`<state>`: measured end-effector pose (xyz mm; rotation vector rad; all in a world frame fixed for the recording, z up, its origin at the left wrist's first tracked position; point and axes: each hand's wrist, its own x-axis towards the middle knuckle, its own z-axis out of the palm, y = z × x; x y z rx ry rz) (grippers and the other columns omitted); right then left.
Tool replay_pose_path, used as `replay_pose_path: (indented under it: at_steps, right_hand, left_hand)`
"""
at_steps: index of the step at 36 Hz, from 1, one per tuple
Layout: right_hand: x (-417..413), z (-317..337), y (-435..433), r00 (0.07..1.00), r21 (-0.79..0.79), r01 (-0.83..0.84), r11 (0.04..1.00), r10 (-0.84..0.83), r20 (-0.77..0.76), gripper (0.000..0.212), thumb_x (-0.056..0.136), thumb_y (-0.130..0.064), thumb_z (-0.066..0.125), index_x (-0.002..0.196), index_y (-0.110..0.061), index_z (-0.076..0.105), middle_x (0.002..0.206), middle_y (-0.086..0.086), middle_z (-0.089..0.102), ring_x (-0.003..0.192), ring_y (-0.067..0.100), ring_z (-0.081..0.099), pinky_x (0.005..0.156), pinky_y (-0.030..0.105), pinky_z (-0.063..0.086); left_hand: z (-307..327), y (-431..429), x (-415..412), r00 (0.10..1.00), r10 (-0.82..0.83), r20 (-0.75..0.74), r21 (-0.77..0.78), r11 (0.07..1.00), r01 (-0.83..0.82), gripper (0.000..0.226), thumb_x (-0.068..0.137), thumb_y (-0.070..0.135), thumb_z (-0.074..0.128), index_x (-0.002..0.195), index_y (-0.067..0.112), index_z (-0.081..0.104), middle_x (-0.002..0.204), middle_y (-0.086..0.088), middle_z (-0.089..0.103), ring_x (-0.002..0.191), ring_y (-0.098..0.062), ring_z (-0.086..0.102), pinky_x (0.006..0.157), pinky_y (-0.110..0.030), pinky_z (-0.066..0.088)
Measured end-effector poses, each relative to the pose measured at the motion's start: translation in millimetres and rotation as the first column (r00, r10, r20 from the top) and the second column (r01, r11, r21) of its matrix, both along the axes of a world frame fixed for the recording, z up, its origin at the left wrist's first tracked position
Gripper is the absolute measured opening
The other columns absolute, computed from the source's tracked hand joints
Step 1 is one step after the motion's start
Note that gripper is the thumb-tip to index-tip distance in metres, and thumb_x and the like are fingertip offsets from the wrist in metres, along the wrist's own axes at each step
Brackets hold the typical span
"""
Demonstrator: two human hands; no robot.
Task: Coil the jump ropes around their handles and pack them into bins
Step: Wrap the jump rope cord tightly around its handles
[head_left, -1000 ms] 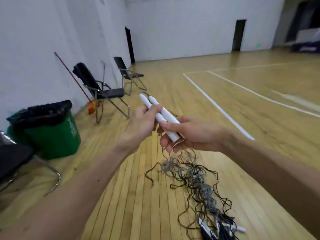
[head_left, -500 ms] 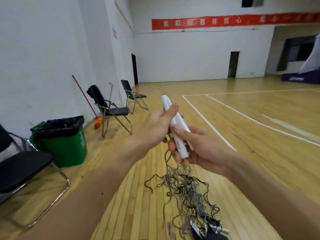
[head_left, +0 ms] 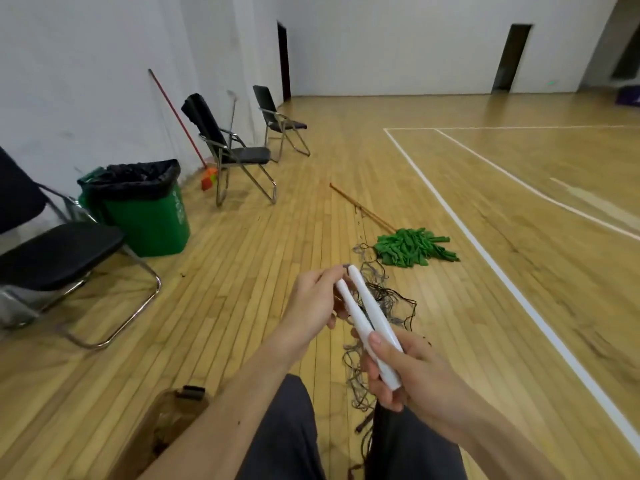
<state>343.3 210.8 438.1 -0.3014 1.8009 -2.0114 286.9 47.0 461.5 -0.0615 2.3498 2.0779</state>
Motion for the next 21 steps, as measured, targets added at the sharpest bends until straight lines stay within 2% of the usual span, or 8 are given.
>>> replay_pose_path:
  at_steps: [3, 5, 7, 9, 11, 14, 17, 21]
  right_hand:
    - [2, -7, 2, 0.996, -0.057, -0.024, 0.998, 0.028, 0.083, 0.030, 0.099, -0.033, 0.055, 0.111, -0.006, 0.055, 0.070, 0.004, 0.051, 0.050, 0.014, 0.044, 0.046, 0.023, 0.031]
    - [2, -10, 5, 0.988, -0.101, -0.046, 0.994, 0.060, 0.144, 0.028, 0.097, -0.032, 0.056, 0.111, -0.007, 0.058, 0.070, 0.004, 0.049, 0.050, 0.014, 0.043, 0.044, 0.021, 0.031]
    - [2, -11, 10, 0.972, -0.141, -0.083, 0.987, 0.111, 0.209, 0.028, 0.099, -0.030, 0.055, 0.114, -0.008, 0.062, 0.070, 0.004, 0.048, 0.050, 0.014, 0.044, 0.044, 0.020, 0.034]
    - [0, -12, 16, 0.951, -0.200, -0.122, 0.972, 0.172, 0.255, 0.025, 0.102, -0.027, 0.055, 0.116, -0.007, 0.063, 0.071, 0.005, 0.049, 0.050, 0.014, 0.046, 0.043, 0.020, 0.036]
    - [-2, -13, 21, 0.933, -0.243, -0.153, 0.958, 0.221, 0.285, 0.025, 0.102, -0.026, 0.055, 0.117, -0.008, 0.063, 0.072, 0.007, 0.050, 0.051, 0.015, 0.048, 0.043, 0.020, 0.038]
    - [-7, -16, 27, 0.905, -0.281, -0.200, 0.939, 0.287, 0.315, 0.023, 0.099, -0.027, 0.059, 0.114, -0.012, 0.067, 0.074, 0.008, 0.050, 0.052, 0.016, 0.050, 0.044, 0.022, 0.041]
    - [-13, -22, 32, 0.856, -0.327, -0.200, 0.924, 0.327, 0.400, 0.029, 0.092, -0.027, 0.065, 0.115, -0.011, 0.060, 0.073, 0.010, 0.052, 0.053, 0.019, 0.052, 0.046, 0.025, 0.043]
    - [-19, -33, 34, 0.813, -0.301, -0.198, 0.933, 0.328, 0.481, 0.030, 0.090, -0.036, 0.065, 0.106, -0.011, 0.060, 0.068, 0.005, 0.053, 0.050, 0.014, 0.047, 0.047, 0.022, 0.036]
  left_hand:
    - [-13, 5, -1, 0.995, 0.088, -0.039, -0.036, 0.995, -0.090, 0.028, 0.099, 0.033, 0.055, 0.096, 0.007, 0.065, 0.077, -0.007, 0.057, 0.065, -0.018, 0.056, 0.050, -0.027, 0.041]
    - [-21, 7, -2, 0.983, 0.132, -0.128, -0.042, 0.990, -0.138, 0.013, 0.096, 0.032, 0.059, 0.102, 0.021, 0.056, 0.090, 0.000, 0.056, 0.075, -0.009, 0.055, 0.063, -0.025, 0.046]
    - [-25, 7, -4, 0.965, 0.087, -0.248, 0.010, 0.996, -0.087, 0.016, 0.091, 0.029, 0.054, 0.108, 0.028, 0.054, 0.104, 0.004, 0.058, 0.089, 0.003, 0.056, 0.079, -0.017, 0.046]
    - [-26, 9, -5, 0.961, -0.032, -0.275, 0.057, 0.997, 0.050, 0.026, 0.089, 0.029, 0.043, 0.105, 0.025, 0.063, 0.110, 0.001, 0.066, 0.105, -0.003, 0.060, 0.087, -0.017, 0.045]
    - [-27, 16, -7, 0.959, -0.136, -0.251, 0.092, 0.982, 0.163, 0.037, 0.094, 0.034, 0.037, 0.087, 0.017, 0.069, 0.089, -0.006, 0.070, 0.088, -0.023, 0.065, 0.077, -0.031, 0.049]
    - [-31, 28, -14, 0.958, -0.086, -0.273, 0.055, 0.993, 0.105, 0.037, 0.093, 0.035, 0.052, 0.062, 0.017, 0.054, 0.061, -0.003, 0.046, 0.057, -0.019, 0.043, 0.057, -0.031, 0.036]
    - [-38, 36, -22, 0.942, -0.150, -0.300, -0.031, 0.989, 0.147, 0.040, 0.095, 0.024, 0.060, 0.060, 0.011, 0.047, 0.059, 0.001, 0.038, 0.056, -0.011, 0.036, 0.057, -0.023, 0.033]
    - [-47, 41, -29, 0.927, -0.245, -0.285, -0.101, 0.969, 0.226, 0.039, 0.094, 0.026, 0.059, 0.060, 0.010, 0.048, 0.057, 0.003, 0.038, 0.054, -0.009, 0.035, 0.056, -0.023, 0.032]
